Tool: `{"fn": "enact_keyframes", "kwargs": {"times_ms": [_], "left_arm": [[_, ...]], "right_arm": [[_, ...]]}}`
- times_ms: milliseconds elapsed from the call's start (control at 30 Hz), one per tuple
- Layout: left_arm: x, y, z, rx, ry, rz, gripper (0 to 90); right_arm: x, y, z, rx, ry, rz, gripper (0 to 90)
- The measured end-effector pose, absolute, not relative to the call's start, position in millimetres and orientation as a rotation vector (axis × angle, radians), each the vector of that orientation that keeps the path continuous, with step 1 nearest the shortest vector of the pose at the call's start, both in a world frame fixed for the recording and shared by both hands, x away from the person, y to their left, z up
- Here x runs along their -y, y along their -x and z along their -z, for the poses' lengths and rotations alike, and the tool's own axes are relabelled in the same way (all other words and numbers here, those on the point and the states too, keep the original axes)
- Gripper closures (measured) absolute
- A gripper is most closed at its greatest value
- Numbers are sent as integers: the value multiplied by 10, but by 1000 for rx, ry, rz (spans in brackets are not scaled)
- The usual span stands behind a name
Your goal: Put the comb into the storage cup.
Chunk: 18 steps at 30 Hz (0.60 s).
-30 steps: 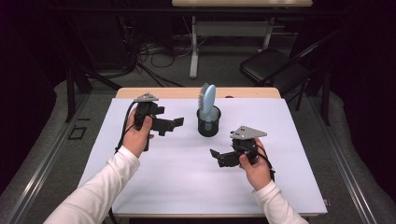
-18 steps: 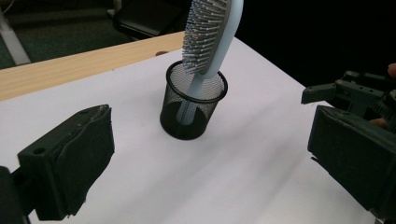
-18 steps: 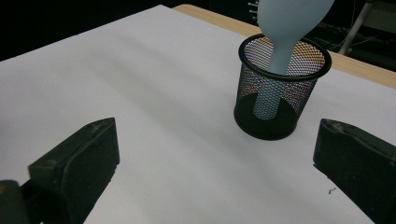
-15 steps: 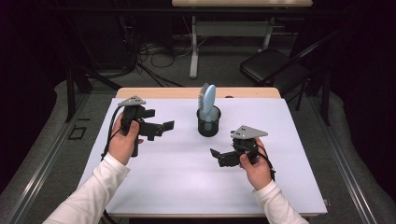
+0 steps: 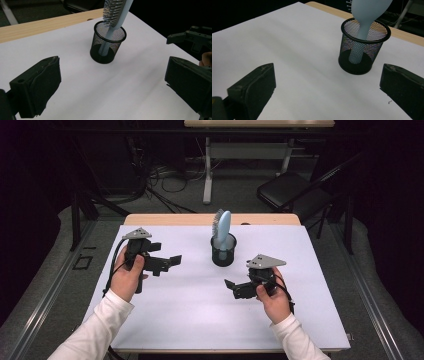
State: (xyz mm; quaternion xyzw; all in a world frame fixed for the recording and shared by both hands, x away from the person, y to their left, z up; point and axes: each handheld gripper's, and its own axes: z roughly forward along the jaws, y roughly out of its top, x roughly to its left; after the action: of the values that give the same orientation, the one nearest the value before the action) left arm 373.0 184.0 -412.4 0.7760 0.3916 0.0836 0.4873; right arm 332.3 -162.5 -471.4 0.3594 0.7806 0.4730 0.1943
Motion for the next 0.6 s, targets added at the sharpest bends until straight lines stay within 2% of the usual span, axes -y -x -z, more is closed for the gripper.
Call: {"fn": "enact_keyframes", "kwargs": {"times_ms": [600], "left_arm": [[-2025, -3610, 4236, -999, -1898, -223, 11]], "right_arm": [[1798, -3186, 4637, -2165, -1028, -1277, 0]]}}
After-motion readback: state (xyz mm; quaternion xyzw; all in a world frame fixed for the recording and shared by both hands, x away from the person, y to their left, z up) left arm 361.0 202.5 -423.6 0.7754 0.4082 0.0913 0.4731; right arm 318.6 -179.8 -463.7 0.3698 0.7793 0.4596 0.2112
